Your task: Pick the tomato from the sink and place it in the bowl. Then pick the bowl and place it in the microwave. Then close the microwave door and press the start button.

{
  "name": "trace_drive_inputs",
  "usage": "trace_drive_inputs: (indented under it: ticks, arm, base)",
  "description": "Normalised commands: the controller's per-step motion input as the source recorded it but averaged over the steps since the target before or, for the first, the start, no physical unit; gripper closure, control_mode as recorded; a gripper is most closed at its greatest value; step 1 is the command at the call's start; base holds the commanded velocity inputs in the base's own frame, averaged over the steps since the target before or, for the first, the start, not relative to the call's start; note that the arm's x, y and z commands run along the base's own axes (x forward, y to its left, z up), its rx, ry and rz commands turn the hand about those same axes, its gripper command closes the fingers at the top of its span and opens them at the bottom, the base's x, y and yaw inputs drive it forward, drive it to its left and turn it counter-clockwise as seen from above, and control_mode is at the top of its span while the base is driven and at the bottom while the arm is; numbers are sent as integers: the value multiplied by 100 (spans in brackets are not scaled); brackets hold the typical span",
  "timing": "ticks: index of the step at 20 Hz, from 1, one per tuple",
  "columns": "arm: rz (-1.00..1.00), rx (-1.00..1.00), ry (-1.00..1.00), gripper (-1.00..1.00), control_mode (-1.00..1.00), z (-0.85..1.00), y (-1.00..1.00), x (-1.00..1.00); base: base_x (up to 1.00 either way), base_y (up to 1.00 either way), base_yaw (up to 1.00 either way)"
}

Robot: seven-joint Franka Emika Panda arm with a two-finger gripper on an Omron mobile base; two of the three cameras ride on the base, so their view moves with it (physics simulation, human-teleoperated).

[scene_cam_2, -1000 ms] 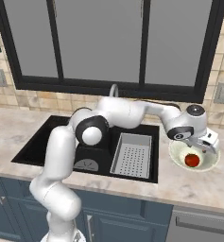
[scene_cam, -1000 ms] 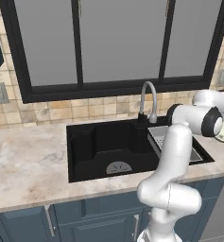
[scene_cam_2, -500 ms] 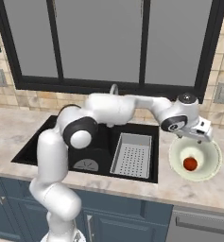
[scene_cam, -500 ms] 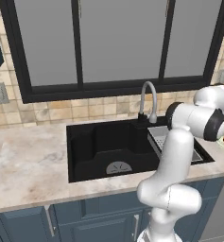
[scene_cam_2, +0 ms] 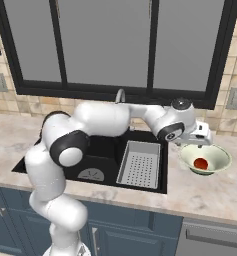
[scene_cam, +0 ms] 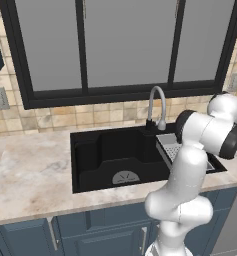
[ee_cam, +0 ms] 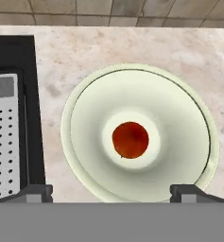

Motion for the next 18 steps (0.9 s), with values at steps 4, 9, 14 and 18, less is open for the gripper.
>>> trace_drive_inputs:
  ticks: [4, 9, 14, 18]
  arm:
    - [21, -13, 13, -100, -100, -10, 62, -45]
    - [7, -19, 24, -100, -100, 0, 58, -25]
    - [4, -24, 31, -100, -100, -13, 14, 7]
    - [6, -11, 24, -100, -100, -30, -7, 6]
  base:
    - [0, 0, 0]
    - [0, 0, 0]
    - [0, 0, 0]
    - [0, 0, 0]
